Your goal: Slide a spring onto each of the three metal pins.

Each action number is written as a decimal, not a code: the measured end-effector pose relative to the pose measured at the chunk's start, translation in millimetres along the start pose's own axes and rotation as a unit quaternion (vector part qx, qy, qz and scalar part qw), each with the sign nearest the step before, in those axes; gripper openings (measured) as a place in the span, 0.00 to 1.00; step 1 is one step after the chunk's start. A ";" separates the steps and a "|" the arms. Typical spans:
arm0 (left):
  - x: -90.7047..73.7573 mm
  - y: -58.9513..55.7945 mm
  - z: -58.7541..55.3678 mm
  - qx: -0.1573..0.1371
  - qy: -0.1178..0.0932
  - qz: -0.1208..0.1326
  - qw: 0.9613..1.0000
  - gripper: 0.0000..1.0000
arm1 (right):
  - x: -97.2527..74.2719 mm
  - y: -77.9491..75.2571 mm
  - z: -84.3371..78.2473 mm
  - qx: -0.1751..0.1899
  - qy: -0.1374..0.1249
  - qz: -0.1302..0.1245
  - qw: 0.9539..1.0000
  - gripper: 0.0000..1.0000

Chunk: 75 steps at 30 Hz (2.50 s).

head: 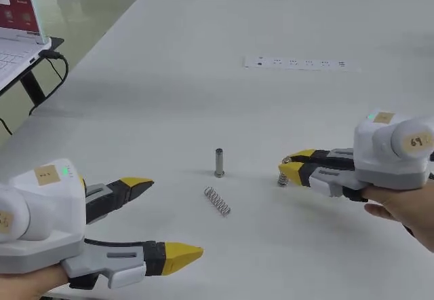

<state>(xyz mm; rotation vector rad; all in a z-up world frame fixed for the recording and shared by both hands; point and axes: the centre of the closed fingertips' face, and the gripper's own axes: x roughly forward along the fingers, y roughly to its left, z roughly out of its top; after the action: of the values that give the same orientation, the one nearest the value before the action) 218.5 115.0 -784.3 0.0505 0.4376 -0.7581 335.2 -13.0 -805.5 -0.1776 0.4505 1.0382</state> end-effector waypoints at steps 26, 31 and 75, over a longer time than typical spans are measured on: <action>-1.1 1.1 -0.5 0.001 0.000 0.001 1.000 0.76 | -6.9 -1.3 -10.4 -0.061 0.052 -0.032 0.996 0.15; -0.8 0.7 -0.2 0.001 -0.001 0.001 1.000 0.76 | -9.2 -4.7 -15.9 -0.072 0.073 -0.042 0.994 0.17; -1.1 -1.4 3.2 0.004 -0.009 -0.003 1.000 0.76 | -22.1 82.3 1.8 -0.059 0.133 0.025 0.989 0.13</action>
<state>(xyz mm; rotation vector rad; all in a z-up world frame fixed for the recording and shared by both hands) 218.0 114.0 -780.8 0.0506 0.4174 -0.7655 255.4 11.6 -788.5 -0.4158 0.6371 1.0970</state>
